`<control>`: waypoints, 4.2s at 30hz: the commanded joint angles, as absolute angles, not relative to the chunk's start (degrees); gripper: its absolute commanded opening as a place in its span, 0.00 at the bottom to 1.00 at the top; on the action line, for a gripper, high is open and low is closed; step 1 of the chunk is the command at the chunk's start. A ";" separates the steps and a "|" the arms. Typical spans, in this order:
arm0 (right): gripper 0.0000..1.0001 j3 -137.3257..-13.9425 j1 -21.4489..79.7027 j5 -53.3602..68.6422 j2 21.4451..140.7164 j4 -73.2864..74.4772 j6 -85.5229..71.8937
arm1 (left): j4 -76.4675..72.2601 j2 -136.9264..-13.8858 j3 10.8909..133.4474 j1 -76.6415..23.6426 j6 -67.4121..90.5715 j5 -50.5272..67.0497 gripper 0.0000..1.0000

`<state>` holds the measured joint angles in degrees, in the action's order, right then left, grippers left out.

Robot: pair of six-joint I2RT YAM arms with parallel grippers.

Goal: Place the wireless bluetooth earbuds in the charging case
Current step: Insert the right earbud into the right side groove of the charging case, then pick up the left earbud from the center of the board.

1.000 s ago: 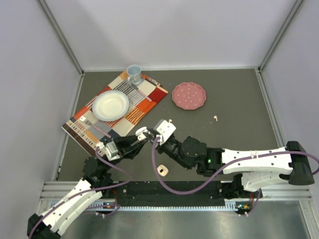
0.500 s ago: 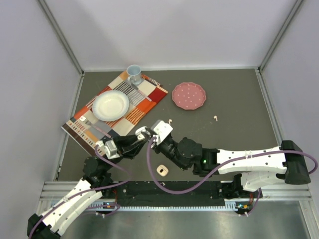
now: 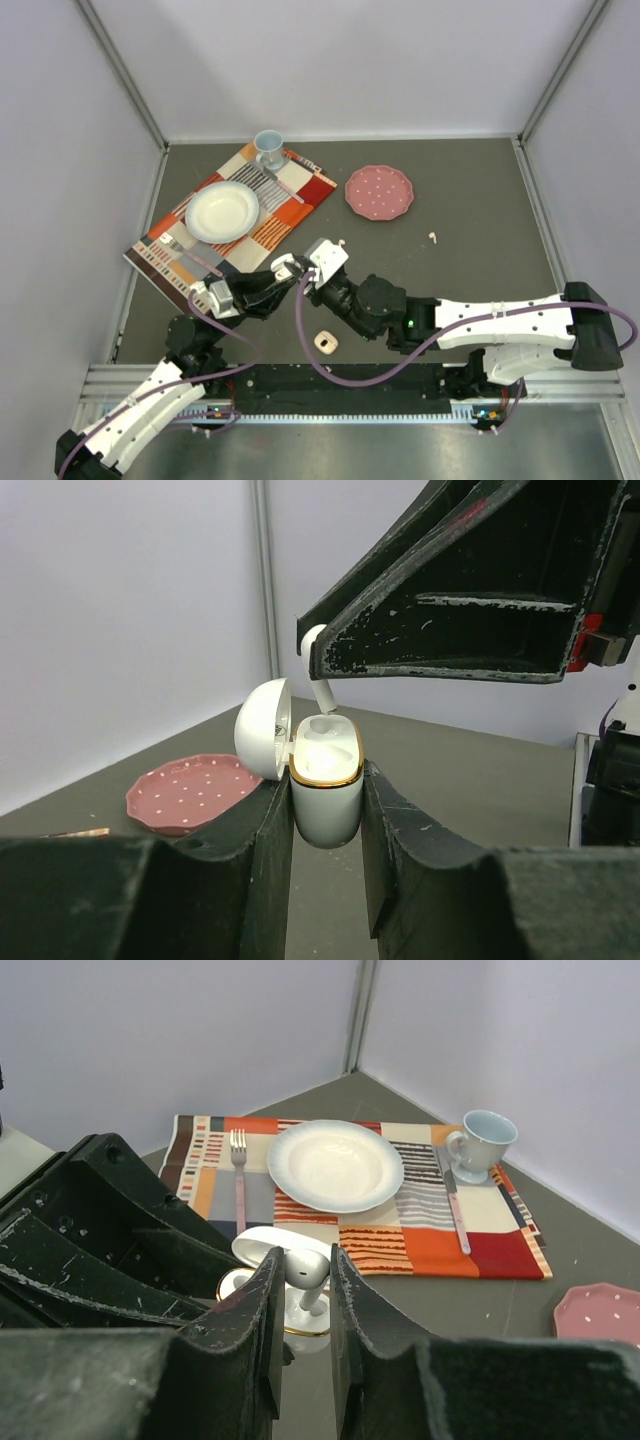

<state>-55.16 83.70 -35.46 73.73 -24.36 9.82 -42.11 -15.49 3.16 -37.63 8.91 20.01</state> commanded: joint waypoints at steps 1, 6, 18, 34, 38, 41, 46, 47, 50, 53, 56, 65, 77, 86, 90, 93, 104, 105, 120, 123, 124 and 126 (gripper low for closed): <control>0.00 -54.93 83.06 -35.77 73.74 -25.75 8.70 | -46.05 -14.59 5.28 -37.88 10.11 19.42 0.00; 0.00 -54.76 82.88 -36.30 73.74 -25.66 8.52 | -47.11 -15.03 4.92 -37.79 11.08 19.25 0.00; 0.00 -54.40 82.44 -33.84 73.48 -23.22 8.53 | -48.43 -15.12 4.83 -37.79 11.87 17.93 0.00; 0.00 -53.97 83.14 -35.93 75.23 -20.74 12.56 | -47.55 -15.38 5.80 -37.79 11.43 16.08 0.00; 0.00 -53.96 83.14 -37.00 75.15 -21.71 16.34 | -47.20 -15.38 5.89 -37.79 11.34 16.17 0.00; 0.00 -54.40 83.23 -35.51 75.23 -20.48 16.44 | -47.11 -15.38 5.89 -37.88 11.34 16.08 0.00; 0.04 -54.05 84.37 -34.45 75.76 -19.34 15.12 | -46.93 -15.47 5.98 -37.88 11.16 15.91 0.00; 0.06 -54.05 84.46 -34.45 75.85 -19.07 14.77 | -46.85 -15.47 5.98 -37.79 11.08 15.82 0.00; 0.16 -53.96 84.55 -34.28 75.76 -18.90 13.62 | -46.93 -15.73 5.98 -37.88 11.07 15.73 0.00; 0.29 -54.49 84.46 -34.63 75.67 -19.07 12.48 | -46.93 -15.91 5.98 -37.79 11.07 16.00 0.00; 0.54 -55.72 84.38 -34.11 74.88 -18.46 10.55 | -46.58 -16.00 5.98 -37.88 10.73 16.26 0.00; 0.86 -58.80 83.23 -32.44 66.38 -18.89 6.16 | -43.16 -15.03 5.98 -37.79 9.14 15.21 0.00; 0.90 -63.45 66.73 -39.62 56.86 3.30 -22.99 | -38.15 -11.78 6.06 -37.79 6.24 12.75 0.00; 0.85 -60.29 49.84 -22.95 65.80 25.04 -59.92 | -28.57 -5.28 7.82 -37.79 3.52 6.95 0.00; 0.82 -60.90 49.75 -18.12 75.04 25.84 -71.24 | -26.55 -2.73 7.47 -37.79 3.69 3.87 0.00; 0.81 -63.80 49.75 -12.76 83.72 26.36 -76.44 | -24.62 -0.97 7.73 -37.88 3.60 0.98 0.00; 0.70 -84.88 50.10 -6.59 103.52 39.26 -84.28 | -14.16 2.11 12.65 -37.88 3.51 -7.12 0.00; 0.70 -86.64 50.10 -6.16 105.10 41.03 -85.16 | -13.98 2.20 12.83 -37.79 3.52 -7.03 0.00; 0.62 -96.41 50.89 -0.97 116.62 50.97 -90.97 | -11.34 2.37 14.41 -37.79 3.43 -6.77 0.00; 0.62 -98.78 50.98 -0.70 118.30 52.47 -90.44 | -11.16 2.46 14.41 -37.79 3.34 -7.38 0.00; 0.62 -99.40 51.06 -0.53 119.52 52.91 -90.35 | -11.16 2.46 14.33 -37.79 3.34 -7.64 0.00; 0.61 -100.98 51.06 -0.26 120.58 53.87 -90.26 | -11.16 2.55 14.15 -37.88 3.43 -7.82 0.00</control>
